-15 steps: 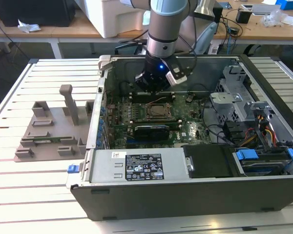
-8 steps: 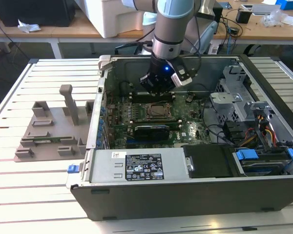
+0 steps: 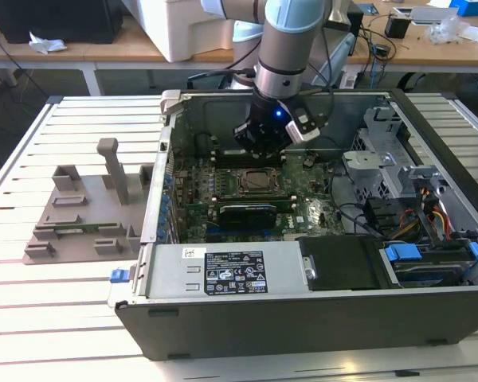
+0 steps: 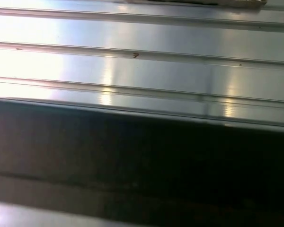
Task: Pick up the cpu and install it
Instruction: 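Install the first cpu locking lever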
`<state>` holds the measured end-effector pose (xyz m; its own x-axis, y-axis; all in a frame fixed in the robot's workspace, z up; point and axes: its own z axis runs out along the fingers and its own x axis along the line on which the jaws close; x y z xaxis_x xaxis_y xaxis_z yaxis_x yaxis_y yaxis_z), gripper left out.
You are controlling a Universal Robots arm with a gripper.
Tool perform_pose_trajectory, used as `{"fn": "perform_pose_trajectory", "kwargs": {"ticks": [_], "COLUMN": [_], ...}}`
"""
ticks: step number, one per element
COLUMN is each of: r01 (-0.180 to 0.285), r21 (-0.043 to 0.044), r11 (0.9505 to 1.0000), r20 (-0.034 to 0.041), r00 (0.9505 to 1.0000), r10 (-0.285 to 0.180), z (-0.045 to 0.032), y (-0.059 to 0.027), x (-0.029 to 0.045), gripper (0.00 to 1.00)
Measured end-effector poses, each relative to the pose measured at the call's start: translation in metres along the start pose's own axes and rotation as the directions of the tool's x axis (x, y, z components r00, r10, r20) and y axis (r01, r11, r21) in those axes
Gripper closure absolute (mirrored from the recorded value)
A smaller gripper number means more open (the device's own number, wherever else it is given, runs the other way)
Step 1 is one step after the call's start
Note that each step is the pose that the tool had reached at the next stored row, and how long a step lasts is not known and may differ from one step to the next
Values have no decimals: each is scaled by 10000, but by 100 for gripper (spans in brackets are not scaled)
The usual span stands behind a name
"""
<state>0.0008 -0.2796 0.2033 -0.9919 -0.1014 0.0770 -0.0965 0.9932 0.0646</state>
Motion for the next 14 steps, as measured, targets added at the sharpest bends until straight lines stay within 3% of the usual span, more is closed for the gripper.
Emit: {"fn": "perform_pose_trajectory", "kwargs": {"ticks": [10,14], "r01": [18,16], "r21": [-113,-104], "r11": [9999,9999], "r20": [7,8], "r00": [10000,10000], "r10": [-18,-16], "z": [22,-94], "y": [1,7], "x": [-41,-31], "gripper": [89,89]}}
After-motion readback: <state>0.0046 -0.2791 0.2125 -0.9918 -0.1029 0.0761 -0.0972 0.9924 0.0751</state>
